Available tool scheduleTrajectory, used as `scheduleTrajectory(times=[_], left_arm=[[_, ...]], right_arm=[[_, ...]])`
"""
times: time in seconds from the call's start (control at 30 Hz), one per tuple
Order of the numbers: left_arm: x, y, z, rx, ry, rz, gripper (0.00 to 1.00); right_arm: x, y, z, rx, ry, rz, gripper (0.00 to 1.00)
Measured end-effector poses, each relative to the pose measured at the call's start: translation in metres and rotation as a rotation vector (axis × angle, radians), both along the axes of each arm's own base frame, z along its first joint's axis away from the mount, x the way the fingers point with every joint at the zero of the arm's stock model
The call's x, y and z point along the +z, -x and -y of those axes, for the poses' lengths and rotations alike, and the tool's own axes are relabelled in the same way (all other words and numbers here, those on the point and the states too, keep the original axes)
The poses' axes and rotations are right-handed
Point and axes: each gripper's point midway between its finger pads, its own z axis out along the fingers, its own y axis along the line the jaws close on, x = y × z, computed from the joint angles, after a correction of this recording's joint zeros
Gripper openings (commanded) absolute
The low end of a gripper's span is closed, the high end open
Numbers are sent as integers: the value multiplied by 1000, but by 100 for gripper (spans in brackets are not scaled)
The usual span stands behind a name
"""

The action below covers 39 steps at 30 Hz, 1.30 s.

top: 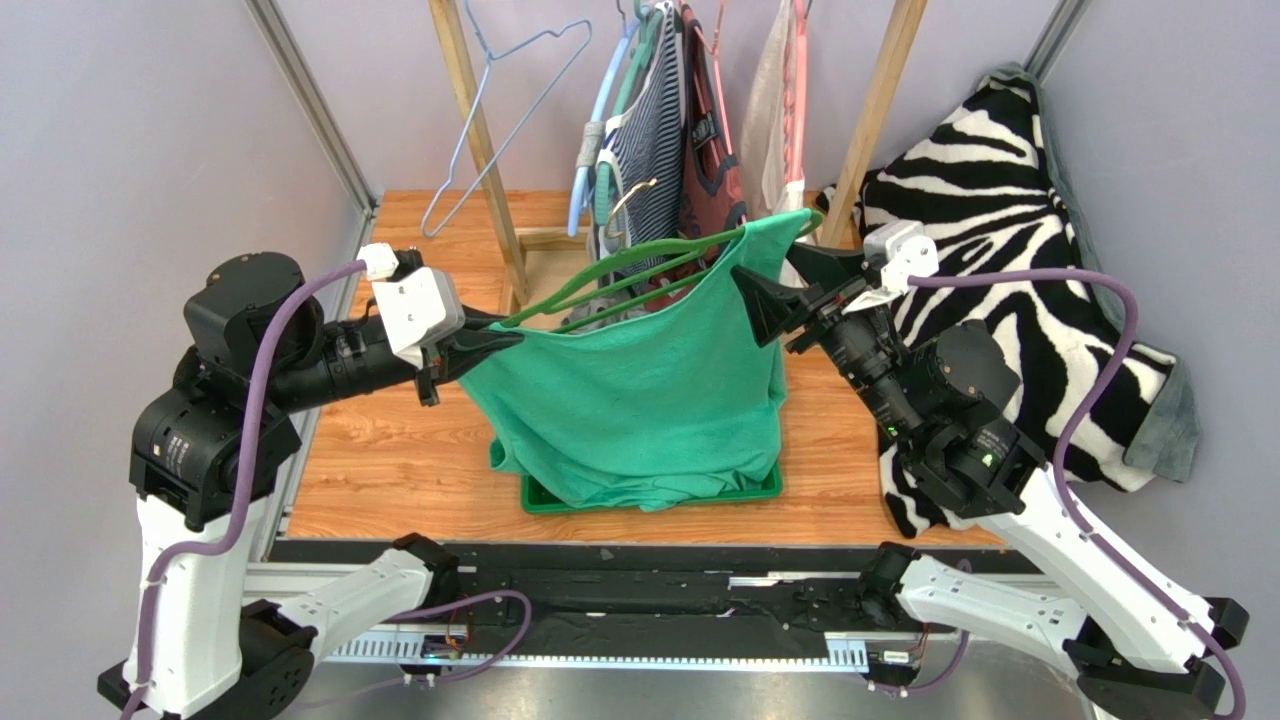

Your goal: Remove the tank top from the hanger

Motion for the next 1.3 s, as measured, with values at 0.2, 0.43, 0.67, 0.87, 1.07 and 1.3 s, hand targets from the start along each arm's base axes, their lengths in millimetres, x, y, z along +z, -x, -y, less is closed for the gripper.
scheduleTrajectory(times=[0.2,0.43,0.67,0.87,1.07,1.3], left_arm=[[0,1,0,-3,1,0,0],[-4,2,-1,1,-7,-16,0],[-4,-1,-3,17,-13,-12,0],[-2,3,-6,24,-8,2,0],[2,10,-9,20,3,20,0],[2,17,-12,8,2,30,0]], right_arm=[[10,0,-9,42,-21,2,24],[15,1,-20,91,-46,-13,0],[23,16,-7,110,-76,-17,0],[34,13,39,-24,-136,-9,0],[26,-18,88,-212,-199,-65,0],[-2,-42,101,-238,-248,-167,0]])
